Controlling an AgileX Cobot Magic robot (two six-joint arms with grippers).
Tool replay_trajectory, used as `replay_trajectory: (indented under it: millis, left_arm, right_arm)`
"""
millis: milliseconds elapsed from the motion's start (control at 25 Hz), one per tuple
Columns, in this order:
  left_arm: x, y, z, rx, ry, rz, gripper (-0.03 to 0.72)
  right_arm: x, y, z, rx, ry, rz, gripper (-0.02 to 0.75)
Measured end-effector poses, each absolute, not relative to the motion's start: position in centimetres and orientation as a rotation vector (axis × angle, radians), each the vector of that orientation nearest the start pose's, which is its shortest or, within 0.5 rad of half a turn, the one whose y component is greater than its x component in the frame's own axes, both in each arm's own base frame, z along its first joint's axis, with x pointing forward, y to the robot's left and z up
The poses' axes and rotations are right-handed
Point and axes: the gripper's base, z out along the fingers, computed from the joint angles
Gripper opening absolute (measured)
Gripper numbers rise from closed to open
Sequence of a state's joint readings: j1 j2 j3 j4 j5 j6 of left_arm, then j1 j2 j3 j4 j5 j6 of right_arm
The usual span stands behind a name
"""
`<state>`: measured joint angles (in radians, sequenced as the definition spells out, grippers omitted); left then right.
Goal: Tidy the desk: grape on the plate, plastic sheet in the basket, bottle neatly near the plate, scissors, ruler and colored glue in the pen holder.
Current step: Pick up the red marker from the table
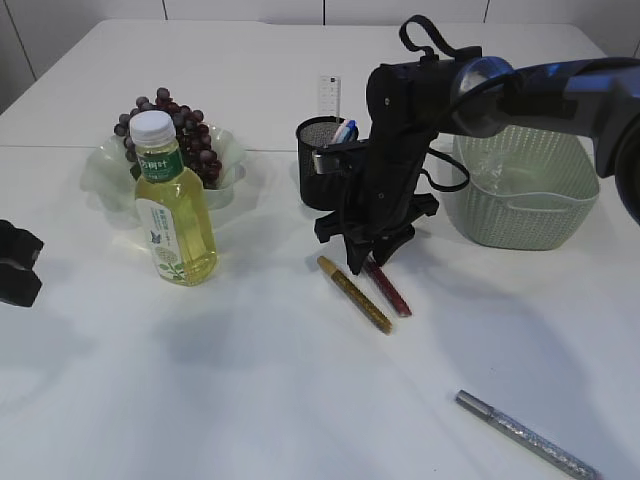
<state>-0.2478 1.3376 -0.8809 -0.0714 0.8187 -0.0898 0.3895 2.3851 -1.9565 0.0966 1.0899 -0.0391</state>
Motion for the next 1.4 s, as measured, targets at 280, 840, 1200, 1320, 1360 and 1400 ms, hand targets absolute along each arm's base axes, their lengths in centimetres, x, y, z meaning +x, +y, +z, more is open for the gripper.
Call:
replay_trajectory:
  millis: [280, 840, 1200, 1320, 1360, 1400]
  left_arm:
    - [23.9, -6.5, 25.2, 0.165, 2.765, -0.174, 0.246]
    - [23.9, -6.5, 25.2, 0.165, 2.765, -0.174, 0.246]
    - [23.9, -6.5, 25.2, 0.165, 2.765, -0.174, 0.246]
    - [23.9, -6.5, 25.2, 0.165, 2.763, -0.174, 0.246]
    - [24.0, -6.5, 25.2, 0.166, 2.761, -0.173, 0.246]
    - [24.0, -6.5, 25.3, 0.166, 2.759, -0.173, 0.246]
  right_arm:
    - [44.9, 19.3, 12.9, -0.570, 2.973, 0.171, 0.299]
    - [44.9, 19.3, 13.0, -0.567, 2.971, 0.167, 0.111]
    - [45.6, 17.5, 13.0, -0.478, 3.002, 0.249, 0.097]
    - [45.9, 16.4, 13.6, -0.442, 3.001, 0.354, 0.097]
    - [46.1, 15.9, 14.1, -0.430, 2.988, 0.395, 0.097]
    - [46.2, 15.6, 14.6, -0.426, 2.970, 0.449, 0.096]
